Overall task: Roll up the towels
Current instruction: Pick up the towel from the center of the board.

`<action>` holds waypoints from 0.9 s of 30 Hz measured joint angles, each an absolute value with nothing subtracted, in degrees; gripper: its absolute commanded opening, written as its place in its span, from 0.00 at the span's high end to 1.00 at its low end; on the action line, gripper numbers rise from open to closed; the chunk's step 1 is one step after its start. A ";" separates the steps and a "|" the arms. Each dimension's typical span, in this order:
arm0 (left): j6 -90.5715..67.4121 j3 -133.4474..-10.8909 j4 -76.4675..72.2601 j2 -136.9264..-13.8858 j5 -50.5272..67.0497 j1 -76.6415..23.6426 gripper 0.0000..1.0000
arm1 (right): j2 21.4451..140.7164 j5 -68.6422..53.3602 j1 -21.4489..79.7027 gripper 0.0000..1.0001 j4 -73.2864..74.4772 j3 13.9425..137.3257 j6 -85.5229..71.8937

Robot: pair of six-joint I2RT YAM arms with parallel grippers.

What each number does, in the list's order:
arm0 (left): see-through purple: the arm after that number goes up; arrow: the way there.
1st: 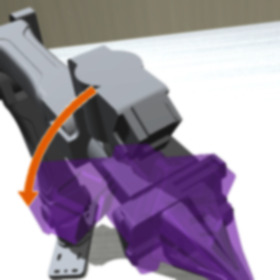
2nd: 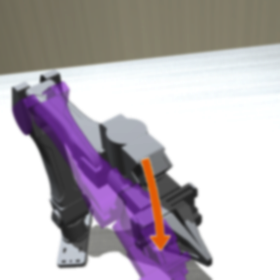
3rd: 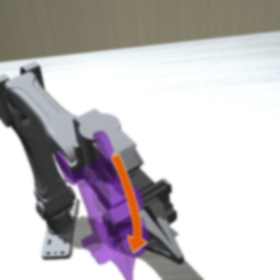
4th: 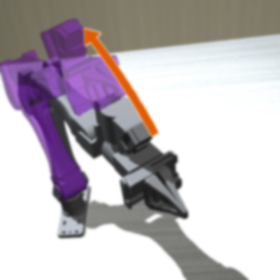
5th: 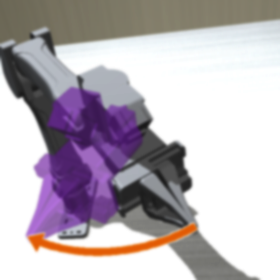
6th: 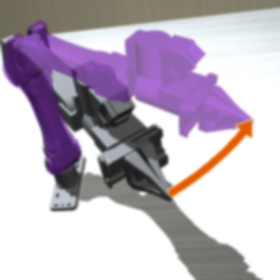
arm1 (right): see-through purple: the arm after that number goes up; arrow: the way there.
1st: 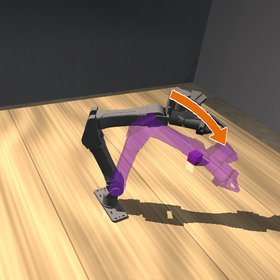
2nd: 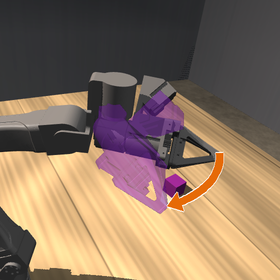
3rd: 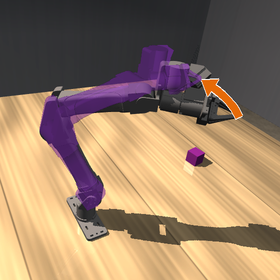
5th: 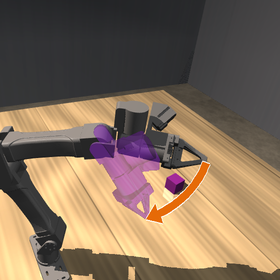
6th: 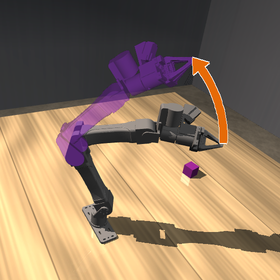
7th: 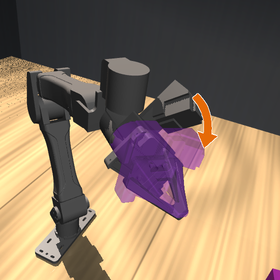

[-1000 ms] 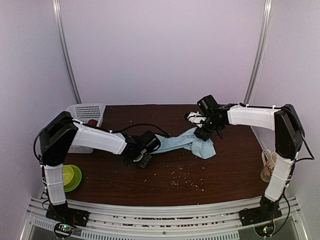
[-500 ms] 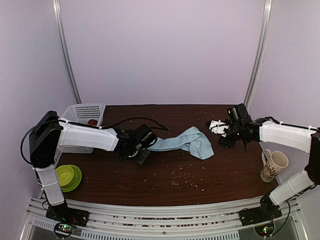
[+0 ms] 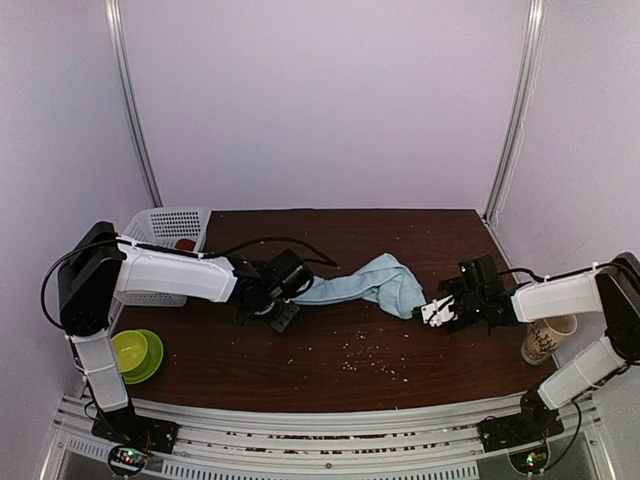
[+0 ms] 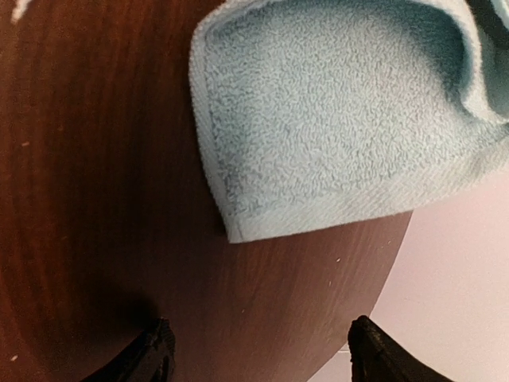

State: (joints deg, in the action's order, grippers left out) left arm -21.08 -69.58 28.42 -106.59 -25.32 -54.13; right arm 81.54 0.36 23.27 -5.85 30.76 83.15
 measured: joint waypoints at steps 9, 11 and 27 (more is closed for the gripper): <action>-21.08 -67.75 28.38 -105.16 -25.52 -54.13 1.00 | 92.71 1.83 22.98 0.22 -29.69 29.04 89.86; -21.08 -67.70 28.36 -104.55 -25.78 -54.13 1.00 | 92.92 0.64 22.98 0.22 -31.81 28.12 91.39; -19.94 -65.14 25.63 -103.07 -25.71 -54.11 1.00 | 95.96 -14.28 22.76 0.23 -48.42 21.45 103.90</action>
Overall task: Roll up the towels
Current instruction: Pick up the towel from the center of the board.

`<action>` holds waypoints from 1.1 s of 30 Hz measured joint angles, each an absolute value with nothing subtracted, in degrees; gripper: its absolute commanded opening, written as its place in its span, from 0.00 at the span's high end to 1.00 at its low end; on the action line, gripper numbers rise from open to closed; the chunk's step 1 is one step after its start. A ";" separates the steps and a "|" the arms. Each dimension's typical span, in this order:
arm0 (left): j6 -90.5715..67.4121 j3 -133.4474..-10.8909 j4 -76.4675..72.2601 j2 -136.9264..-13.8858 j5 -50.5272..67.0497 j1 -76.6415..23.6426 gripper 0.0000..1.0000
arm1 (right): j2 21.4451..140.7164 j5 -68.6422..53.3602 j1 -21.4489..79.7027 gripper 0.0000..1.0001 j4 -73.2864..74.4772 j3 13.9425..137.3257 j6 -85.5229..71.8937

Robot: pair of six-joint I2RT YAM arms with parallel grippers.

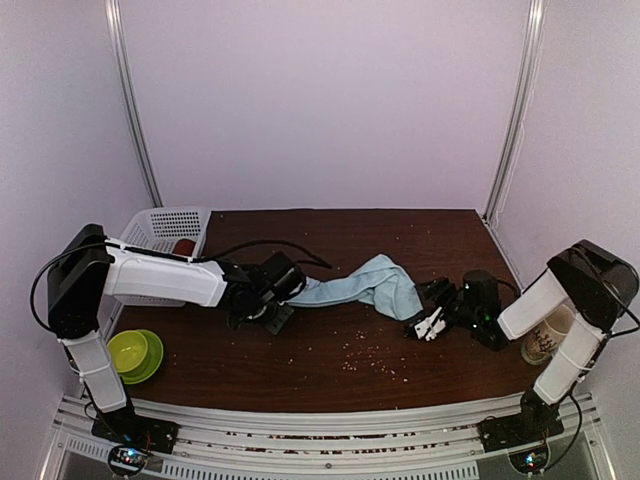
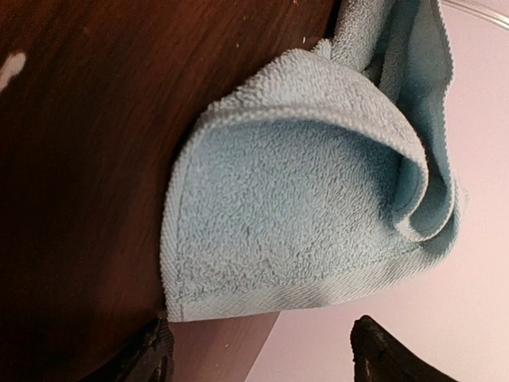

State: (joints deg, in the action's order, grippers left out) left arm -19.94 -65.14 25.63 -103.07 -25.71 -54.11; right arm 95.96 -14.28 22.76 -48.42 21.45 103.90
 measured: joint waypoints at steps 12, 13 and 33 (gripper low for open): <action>-19.77 -64.07 24.18 -103.07 -25.71 -54.11 1.00 | 104.92 -13.41 22.68 0.22 -66.26 19.88 105.14; -19.77 -64.07 24.08 -103.04 -25.71 -54.11 1.00 | 105.27 -13.08 22.46 0.22 -66.87 19.92 105.06; -19.35 -63.75 23.75 -102.63 -25.74 -54.11 1.00 | 105.41 -19.31 17.96 0.22 -63.42 22.46 109.86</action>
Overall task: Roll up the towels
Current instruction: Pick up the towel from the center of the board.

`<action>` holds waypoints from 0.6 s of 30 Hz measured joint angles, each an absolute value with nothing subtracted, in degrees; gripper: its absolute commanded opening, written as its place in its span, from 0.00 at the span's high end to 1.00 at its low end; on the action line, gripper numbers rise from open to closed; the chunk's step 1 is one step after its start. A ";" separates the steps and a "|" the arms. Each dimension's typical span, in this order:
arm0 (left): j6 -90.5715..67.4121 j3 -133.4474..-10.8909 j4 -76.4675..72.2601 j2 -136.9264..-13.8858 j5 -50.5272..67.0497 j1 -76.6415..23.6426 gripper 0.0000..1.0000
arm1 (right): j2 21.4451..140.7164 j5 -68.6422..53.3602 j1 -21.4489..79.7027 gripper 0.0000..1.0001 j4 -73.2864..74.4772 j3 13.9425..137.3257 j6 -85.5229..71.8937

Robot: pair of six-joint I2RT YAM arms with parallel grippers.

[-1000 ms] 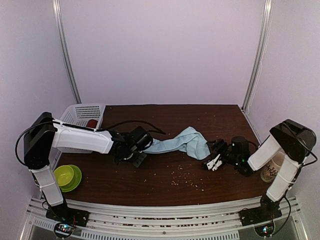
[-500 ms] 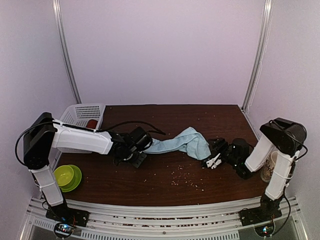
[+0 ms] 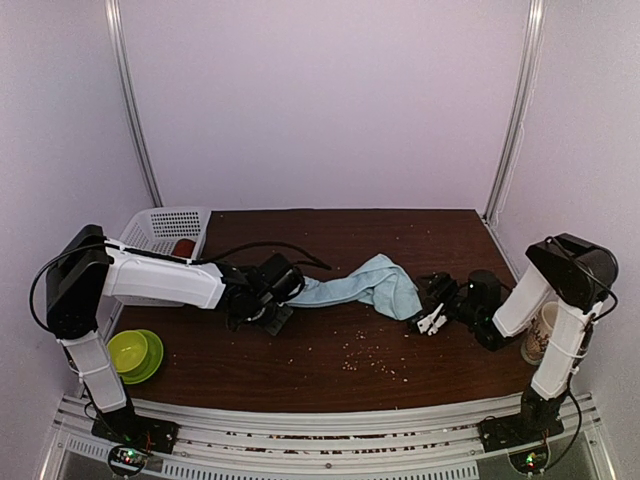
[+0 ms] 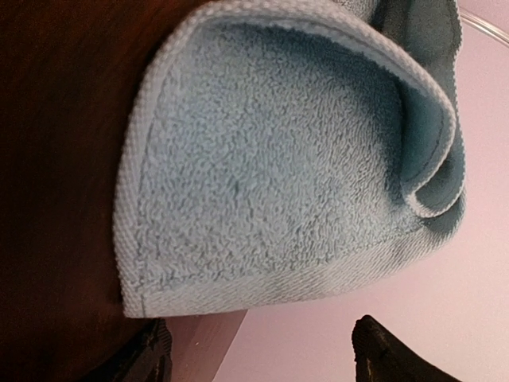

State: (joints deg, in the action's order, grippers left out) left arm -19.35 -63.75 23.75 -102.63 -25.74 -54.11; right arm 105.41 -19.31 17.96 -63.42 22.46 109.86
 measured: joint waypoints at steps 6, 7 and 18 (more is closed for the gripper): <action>-19.09 -63.72 23.55 -102.63 -25.74 -54.11 1.00 | 107.39 -22.79 18.04 0.24 -67.72 22.15 113.43; -19.05 -63.72 23.55 -102.63 -25.74 -54.11 1.00 | 107.57 -23.55 18.17 0.24 -68.79 21.63 113.69; -18.63 -63.72 23.00 -102.67 -25.65 -54.11 1.00 | 108.05 -29.89 20.93 0.27 -79.02 14.02 112.22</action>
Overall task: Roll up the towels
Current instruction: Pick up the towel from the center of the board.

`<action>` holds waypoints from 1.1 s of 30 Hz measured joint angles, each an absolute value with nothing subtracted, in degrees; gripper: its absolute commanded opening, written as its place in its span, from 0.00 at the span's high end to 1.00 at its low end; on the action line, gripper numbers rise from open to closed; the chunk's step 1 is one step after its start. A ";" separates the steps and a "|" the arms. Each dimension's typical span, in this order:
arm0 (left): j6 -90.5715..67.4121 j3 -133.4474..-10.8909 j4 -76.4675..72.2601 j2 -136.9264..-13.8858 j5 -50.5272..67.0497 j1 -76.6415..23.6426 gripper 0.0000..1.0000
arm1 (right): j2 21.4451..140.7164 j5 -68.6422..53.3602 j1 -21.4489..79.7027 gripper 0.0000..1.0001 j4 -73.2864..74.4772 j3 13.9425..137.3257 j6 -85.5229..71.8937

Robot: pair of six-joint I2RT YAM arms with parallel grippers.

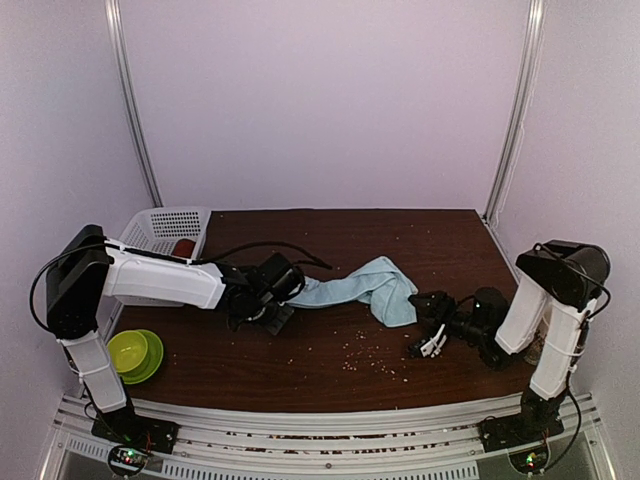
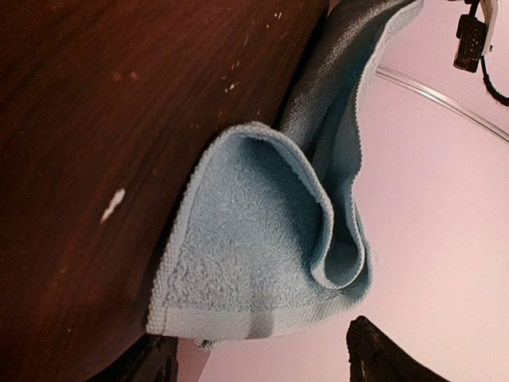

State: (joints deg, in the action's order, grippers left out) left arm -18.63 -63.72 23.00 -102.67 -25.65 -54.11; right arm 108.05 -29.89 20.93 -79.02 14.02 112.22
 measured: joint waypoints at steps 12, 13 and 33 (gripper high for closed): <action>-18.50 -63.72 22.35 -103.39 -25.06 -54.06 1.00 | 112.97 -30.76 23.86 0.57 -84.97 13.67 109.86; -18.50 -63.72 22.35 -103.46 -25.02 -54.06 1.00 | 113.32 -30.50 24.23 0.59 -84.82 13.76 109.60; -18.33 -63.72 22.28 -104.75 -24.25 -53.76 1.00 | 114.78 -24.77 28.67 1.00 -85.12 14.87 104.99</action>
State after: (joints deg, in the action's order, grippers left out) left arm -18.33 -63.72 22.28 -104.75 -24.25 -53.76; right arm 114.78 -24.77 28.67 -85.12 14.87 104.99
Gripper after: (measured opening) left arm 0.010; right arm 0.013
